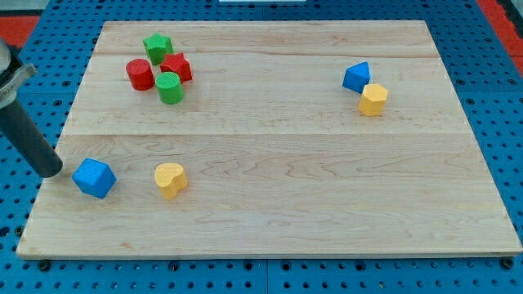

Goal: Slide the blue cube to the center

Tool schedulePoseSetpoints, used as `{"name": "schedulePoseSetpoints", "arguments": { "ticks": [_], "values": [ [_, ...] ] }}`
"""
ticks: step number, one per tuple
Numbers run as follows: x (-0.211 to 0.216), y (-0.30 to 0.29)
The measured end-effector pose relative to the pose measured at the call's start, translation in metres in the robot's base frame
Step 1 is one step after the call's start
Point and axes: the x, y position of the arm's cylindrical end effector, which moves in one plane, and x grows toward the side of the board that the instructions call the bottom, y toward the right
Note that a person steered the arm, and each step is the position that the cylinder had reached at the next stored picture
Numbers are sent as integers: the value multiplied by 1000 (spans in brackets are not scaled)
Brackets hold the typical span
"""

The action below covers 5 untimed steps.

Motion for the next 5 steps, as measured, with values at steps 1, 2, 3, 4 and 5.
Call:
{"name": "schedulePoseSetpoints", "arguments": {
  "ticks": [1,2,3,4,5],
  "values": [
    [17,29],
    [17,29],
    [17,40],
    [17,72],
    [17,99]
  ]
}}
